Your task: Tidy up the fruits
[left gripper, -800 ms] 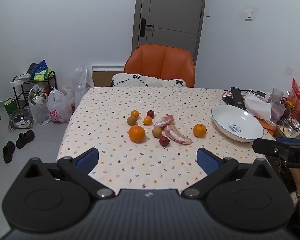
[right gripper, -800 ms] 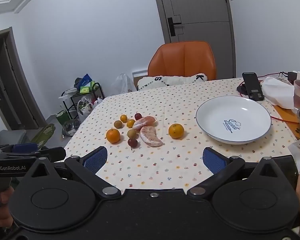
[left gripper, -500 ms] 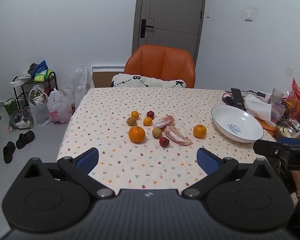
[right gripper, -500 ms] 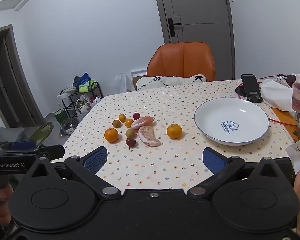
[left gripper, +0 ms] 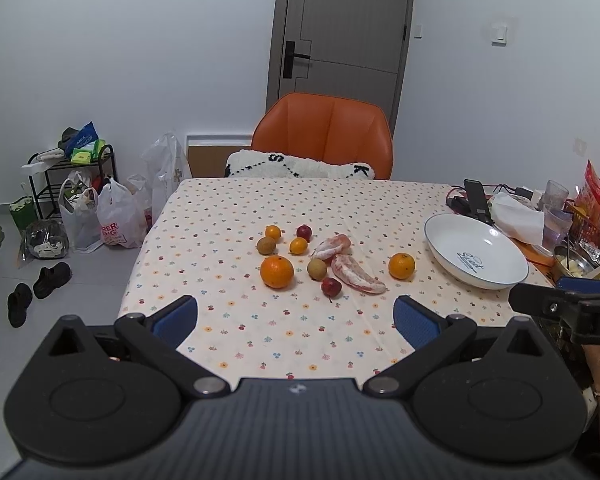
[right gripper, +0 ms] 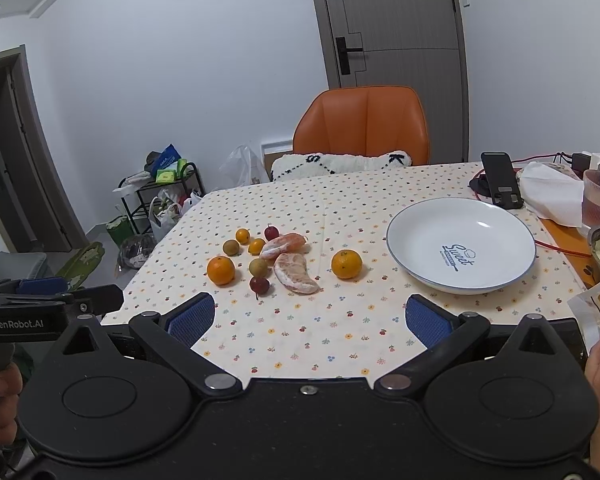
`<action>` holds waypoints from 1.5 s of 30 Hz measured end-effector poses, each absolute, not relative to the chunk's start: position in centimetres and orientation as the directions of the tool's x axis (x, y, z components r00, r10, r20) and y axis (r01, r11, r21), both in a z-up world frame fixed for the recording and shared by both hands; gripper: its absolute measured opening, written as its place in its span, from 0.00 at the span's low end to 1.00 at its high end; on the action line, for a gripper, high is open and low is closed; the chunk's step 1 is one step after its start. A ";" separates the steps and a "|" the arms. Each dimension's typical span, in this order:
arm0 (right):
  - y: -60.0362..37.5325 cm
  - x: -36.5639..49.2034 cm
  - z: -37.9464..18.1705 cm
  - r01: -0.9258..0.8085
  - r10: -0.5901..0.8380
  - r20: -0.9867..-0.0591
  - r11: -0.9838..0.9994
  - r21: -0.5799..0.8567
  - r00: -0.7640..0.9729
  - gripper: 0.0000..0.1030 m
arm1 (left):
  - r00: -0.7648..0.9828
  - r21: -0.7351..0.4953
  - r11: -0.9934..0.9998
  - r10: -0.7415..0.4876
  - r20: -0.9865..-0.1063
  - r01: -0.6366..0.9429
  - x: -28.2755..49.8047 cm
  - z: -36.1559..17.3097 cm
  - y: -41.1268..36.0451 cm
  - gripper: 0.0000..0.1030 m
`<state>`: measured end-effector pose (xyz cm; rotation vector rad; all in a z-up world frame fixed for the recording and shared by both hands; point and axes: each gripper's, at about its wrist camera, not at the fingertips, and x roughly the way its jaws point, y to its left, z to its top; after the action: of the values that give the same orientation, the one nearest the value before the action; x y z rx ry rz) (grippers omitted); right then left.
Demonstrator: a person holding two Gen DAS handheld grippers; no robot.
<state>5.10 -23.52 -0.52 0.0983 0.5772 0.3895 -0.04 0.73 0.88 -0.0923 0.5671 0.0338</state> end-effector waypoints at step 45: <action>-23.3 4.9 -0.4 -0.350 0.395 -0.508 0.918 0.186 0.766 1.00 | 0.864 -0.081 0.995 0.004 -0.503 -0.051 -0.6 1.1 1.0 1.00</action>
<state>4.93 -23.30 -0.38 0.0822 0.5697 0.4046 -0.63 1.00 1.08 -0.0932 0.5263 0.0288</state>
